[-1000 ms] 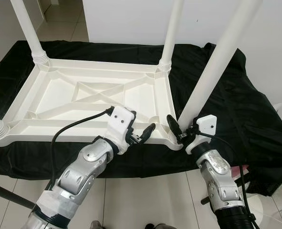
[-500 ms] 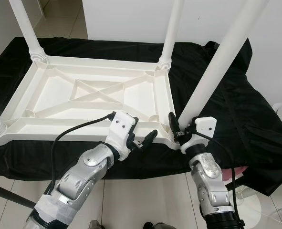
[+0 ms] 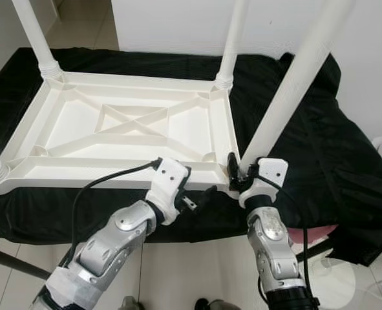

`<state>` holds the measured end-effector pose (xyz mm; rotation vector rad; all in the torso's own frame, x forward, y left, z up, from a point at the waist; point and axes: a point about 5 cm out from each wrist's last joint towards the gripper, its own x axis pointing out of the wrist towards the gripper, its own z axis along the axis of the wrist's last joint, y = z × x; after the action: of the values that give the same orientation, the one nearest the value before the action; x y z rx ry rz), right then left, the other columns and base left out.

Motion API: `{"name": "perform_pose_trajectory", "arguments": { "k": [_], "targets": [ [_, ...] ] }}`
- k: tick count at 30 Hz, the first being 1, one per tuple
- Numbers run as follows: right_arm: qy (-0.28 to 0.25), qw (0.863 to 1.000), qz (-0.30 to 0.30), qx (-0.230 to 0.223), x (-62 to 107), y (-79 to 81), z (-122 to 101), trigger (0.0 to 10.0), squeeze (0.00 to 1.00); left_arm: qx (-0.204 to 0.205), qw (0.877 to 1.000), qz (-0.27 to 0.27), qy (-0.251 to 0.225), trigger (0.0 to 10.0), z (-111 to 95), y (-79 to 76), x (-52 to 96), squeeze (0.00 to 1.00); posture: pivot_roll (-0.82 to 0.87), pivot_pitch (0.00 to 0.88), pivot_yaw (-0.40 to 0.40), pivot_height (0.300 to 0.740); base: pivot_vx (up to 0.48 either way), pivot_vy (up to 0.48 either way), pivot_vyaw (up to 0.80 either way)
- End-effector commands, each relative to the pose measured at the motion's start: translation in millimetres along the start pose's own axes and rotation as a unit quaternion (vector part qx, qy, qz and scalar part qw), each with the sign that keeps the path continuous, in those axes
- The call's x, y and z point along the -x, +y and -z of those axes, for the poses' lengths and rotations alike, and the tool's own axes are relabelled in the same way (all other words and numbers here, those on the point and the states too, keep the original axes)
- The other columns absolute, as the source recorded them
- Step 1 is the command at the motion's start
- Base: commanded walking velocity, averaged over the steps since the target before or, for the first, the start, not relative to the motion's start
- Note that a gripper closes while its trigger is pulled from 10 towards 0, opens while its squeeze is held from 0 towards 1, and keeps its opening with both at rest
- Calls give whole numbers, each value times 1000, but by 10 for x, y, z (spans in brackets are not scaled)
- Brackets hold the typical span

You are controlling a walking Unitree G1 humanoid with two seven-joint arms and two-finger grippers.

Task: Building children table

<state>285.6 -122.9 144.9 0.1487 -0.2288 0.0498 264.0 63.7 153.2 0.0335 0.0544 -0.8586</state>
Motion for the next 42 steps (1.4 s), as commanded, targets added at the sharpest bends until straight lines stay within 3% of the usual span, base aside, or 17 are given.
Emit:
{"name": "perform_pose_trajectory", "arguments": {
  "k": [1,5,6,7,10,15,18,25,26,28,29,39,40,42],
  "targets": [
    [-1,1000,0,-15,25,2,9,10000,1000,-2,994,112,1,10000,-20,-135,0,0,-8,124,-33,740,0,0,0],
    [-6,1000,-25,-14,27,-42,-21,10000,1000,-4,994,108,6,10000,-25,-130,-3,0,-9,122,-34,740,0,0,0],
    [-7,999,-49,-6,31,-85,-37,10000,388,-4,994,106,9,10000,-28,-124,-4,0,-9,122,-35,740,0,0,0],
    [-3,997,-73,-1,31,-140,-46,10000,0,-3,995,103,10,10000,-34,-114,-5,0,-10,121,-35,740,0,0,0],
    [-2,992,-128,20,11,-253,-81,10000,0,-3,995,100,10,10000,-46,-98,-8,0,-11,118,-35,740,0,0,0],
    [3,985,-172,30,-22,-304,-99,10000,0,-4,995,104,9,10000,-54,-104,-6,0,-12,116,-34,740,0,0,0],
    [11,973,-226,52,-87,-365,-120,10000,0,-1,993,119,11,10000,-54,-125,1,0,-13,109,-30,740,0,0,0],
    [21,962,-264,72,-208,-433,-144,10000,0,-2,991,135,4,10000,-94,-144,-3,0,-12,101,-28,740,0,0,0],
    [25,960,-269,77,-237,-452,-136,3333,0,-6,991,137,6,10000,-88,-148,-9,0,-10,96,-27,740,0,0,0],
    [27,958,-273,79,-258,-468,-131,3333,0,-9,990,138,8,10000,-82,-149,-14,0,-10,95,-27,740,0,0,0],
    [29,957,-279,80,-269,-476,-124,0,0,-11,990,139,10,10000,-77,-150,-17,0,-8,93,-27,740,0,0,0],
    [49,955,-284,72,-235,-526,-52,0,0,-10,991,135,11,10000,-80,-132,-17,0,-7,93,-29,740,0,0,0],
    [56,957,-277,66,-221,-533,-34,10000,0,-9,991,135,12,10000,-78,-133,-16,0,-10,93,-28,740,0,0,0],
    [61,959,-272,59,-210,-532,-23,10000,0,-9,991,135,12,10000,-76,-135,-17,0,-11,93,-27,740,0,0,0]
  ]
}}
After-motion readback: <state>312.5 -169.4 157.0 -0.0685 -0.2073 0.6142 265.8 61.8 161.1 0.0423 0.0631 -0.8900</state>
